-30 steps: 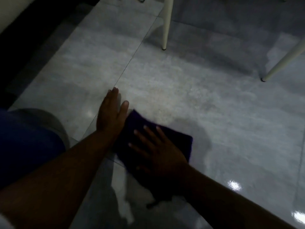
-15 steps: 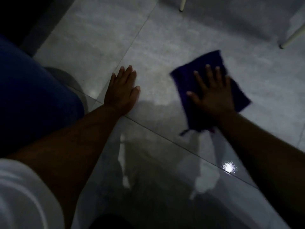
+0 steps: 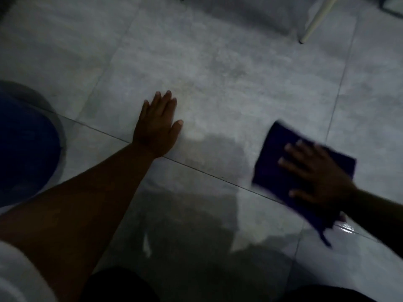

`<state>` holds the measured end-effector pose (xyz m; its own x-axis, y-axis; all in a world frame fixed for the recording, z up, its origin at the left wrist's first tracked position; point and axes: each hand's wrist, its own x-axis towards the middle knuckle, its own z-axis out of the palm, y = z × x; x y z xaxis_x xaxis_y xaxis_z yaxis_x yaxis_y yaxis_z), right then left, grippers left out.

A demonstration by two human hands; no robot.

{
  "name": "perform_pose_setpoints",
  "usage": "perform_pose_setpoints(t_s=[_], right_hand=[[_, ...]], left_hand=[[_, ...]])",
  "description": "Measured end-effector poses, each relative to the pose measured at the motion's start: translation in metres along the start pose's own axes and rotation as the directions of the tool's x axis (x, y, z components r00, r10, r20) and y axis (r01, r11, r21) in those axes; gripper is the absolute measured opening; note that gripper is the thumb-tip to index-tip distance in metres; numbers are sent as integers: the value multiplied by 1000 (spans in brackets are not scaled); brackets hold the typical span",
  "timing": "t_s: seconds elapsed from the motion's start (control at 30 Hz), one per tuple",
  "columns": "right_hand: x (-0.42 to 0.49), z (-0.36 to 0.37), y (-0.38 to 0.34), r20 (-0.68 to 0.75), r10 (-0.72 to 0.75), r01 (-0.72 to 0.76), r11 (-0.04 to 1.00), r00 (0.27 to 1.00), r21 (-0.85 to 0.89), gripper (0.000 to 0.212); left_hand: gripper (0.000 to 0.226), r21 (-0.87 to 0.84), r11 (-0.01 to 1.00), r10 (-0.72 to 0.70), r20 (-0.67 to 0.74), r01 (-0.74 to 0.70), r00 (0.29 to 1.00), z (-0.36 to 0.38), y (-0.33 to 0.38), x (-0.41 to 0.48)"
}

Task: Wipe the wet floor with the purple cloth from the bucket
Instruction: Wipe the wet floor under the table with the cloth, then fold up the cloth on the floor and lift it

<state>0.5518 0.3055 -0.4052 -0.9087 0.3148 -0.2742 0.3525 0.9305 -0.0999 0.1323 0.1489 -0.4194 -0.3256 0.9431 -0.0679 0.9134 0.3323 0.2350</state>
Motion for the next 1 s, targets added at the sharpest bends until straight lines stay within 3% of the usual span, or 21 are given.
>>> perform_pose_setpoints(t_s=[0.1, 0.17, 0.23, 0.3, 0.43, 0.53, 0.7, 0.8, 0.93, 1.0], right_hand=[[39, -17, 30, -34, 430, -426, 901, 902, 87, 83], [73, -20, 11, -73, 496, -491, 867, 865, 84, 85], [88, -14, -26, -93, 383, -378, 924, 919, 59, 84], [71, 4, -69, -142, 167, -162, 986, 976, 43, 80], [-33, 42, -100, -114, -88, 89, 996, 990, 5, 82], [-85, 41, -35, -20, -59, 57, 997, 998, -54, 85], [-28, 8, 30, -24, 282, -282, 959, 959, 28, 80], [43, -6, 30, -31, 225, -226, 974, 974, -24, 79], [124, -23, -14, -67, -32, 29, 998, 997, -53, 77], [142, -26, -39, -129, -79, 78, 997, 988, -12, 72]], left_hand=[[70, 67, 997, -48, 14, 47, 999, 9, 16, -1], [70, 64, 993, -100, 2, 99, 995, 11, 24, 2], [69, 48, 995, -89, -7, 90, 996, 14, 33, 6], [67, 52, 998, -25, -15, 26, 1000, 18, 40, 8], [65, 60, 997, 44, -36, -42, 998, 25, 45, 8], [66, 71, 996, 48, -41, -45, 998, 29, 44, 7], [67, 66, 998, 15, -8, -14, 1000, 24, 52, 8], [63, -6, 997, -81, 24, 81, 996, 15, 66, 14], [41, -225, 968, -118, -31, 108, 993, -1, 101, 30], [37, -311, 926, -224, -4, 212, 975, -7, 120, 37]])
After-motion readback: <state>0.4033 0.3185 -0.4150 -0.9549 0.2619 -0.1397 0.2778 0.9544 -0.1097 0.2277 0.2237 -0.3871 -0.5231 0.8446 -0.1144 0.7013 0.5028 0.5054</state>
